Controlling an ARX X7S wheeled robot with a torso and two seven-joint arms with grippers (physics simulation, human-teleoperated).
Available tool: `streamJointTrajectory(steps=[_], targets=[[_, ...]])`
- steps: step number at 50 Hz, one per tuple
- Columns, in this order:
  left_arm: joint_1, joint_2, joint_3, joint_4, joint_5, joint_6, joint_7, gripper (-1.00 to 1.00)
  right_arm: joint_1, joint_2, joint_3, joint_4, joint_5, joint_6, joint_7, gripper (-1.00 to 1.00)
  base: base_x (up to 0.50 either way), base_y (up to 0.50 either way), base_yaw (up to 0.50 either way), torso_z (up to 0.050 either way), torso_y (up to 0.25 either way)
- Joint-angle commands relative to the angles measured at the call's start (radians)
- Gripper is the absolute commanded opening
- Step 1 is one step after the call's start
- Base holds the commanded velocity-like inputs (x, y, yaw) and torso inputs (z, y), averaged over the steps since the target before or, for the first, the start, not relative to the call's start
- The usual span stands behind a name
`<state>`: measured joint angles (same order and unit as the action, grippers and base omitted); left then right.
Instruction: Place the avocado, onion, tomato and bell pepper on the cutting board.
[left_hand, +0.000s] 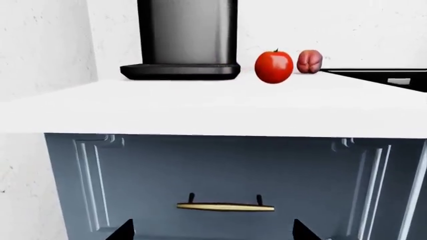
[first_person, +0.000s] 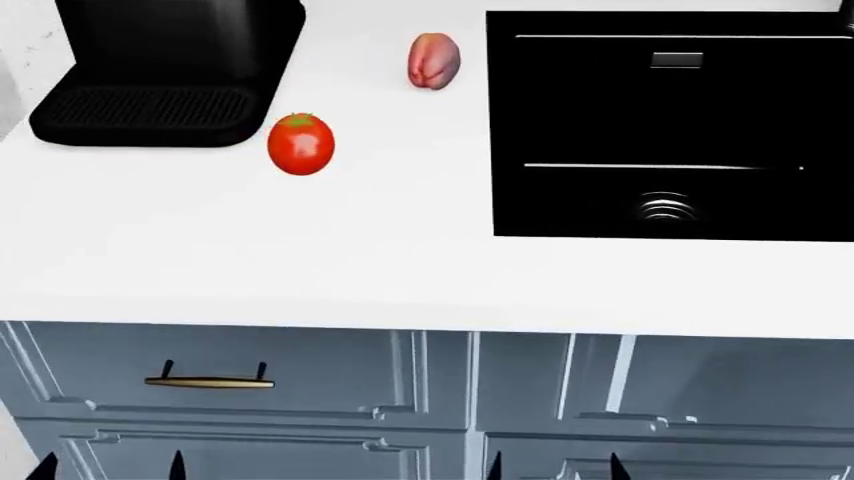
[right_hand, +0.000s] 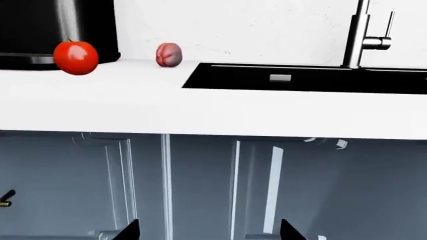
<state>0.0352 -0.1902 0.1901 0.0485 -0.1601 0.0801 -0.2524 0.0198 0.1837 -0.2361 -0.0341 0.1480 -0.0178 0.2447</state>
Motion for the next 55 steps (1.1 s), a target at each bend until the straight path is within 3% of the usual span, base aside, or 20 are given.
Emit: streamJointTrajectory(steps=[1, 7, 11, 21, 32, 42, 48, 51, 55], targets=[[0.004, -0.006, 0.013, 0.002, 0.021, 0.019, -0.014, 1.00, -0.006, 0.008, -0.004, -0.021, -0.001, 0.010, 0.016, 1.00, 0.00, 0.00, 0.00, 0.000, 0.000], [0.010, -0.027, 0.005, 0.072, 0.003, -0.026, -0.019, 1.00, -0.018, 0.021, -0.007, -0.093, -0.021, 0.058, 0.046, 1.00, 0.00, 0.00, 0.00, 0.000, 0.000], [0.020, -0.064, -0.006, 0.230, -0.011, -0.141, -0.039, 1.00, -0.014, 0.041, 0.002, -0.194, -0.034, 0.125, 0.075, 1.00, 0.00, 0.00, 0.00, 0.000, 0.000], [0.037, -0.149, -0.030, 0.494, -0.055, -0.346, -0.047, 1.00, 0.047, 0.078, 0.016, -0.460, -0.017, 0.392, 0.111, 1.00, 0.00, 0.00, 0.00, 0.000, 0.000], [-0.041, -0.227, -0.105, 0.726, -0.166, -0.605, -0.064, 1.00, 0.152, 0.111, 0.017, -0.662, -0.040, 0.661, 0.143, 1.00, 0.00, 0.00, 0.00, 0.000, 0.000], [-0.238, -0.268, -0.196, 0.882, -0.383, -0.924, -0.095, 1.00, 0.402, 0.118, 0.047, -0.818, 0.003, 1.036, 0.124, 1.00, 0.00, 0.00, 0.00, 0.000, 0.000], [-0.466, -0.312, -0.194, 0.896, -0.444, -1.079, -0.114, 1.00, 0.552, 0.140, 0.040, -0.796, 0.004, 1.112, 0.105, 1.00, 0.00, 0.00, 0.00, 0.000, 0.000], [-0.522, -0.317, -0.217, 0.900, -0.494, -1.142, -0.123, 1.00, 0.603, 0.125, 0.082, -0.794, 0.033, 1.170, 0.088, 1.00, 0.00, 0.00, 0.00, 0.000, 0.000], [-0.590, -0.326, -0.249, 0.875, -0.528, -1.196, -0.131, 1.00, 0.714, 0.190, 0.032, -0.786, 0.024, 1.230, 0.061, 1.00, 0.00, 0.00, 0.00, 0.000, 0.000]])
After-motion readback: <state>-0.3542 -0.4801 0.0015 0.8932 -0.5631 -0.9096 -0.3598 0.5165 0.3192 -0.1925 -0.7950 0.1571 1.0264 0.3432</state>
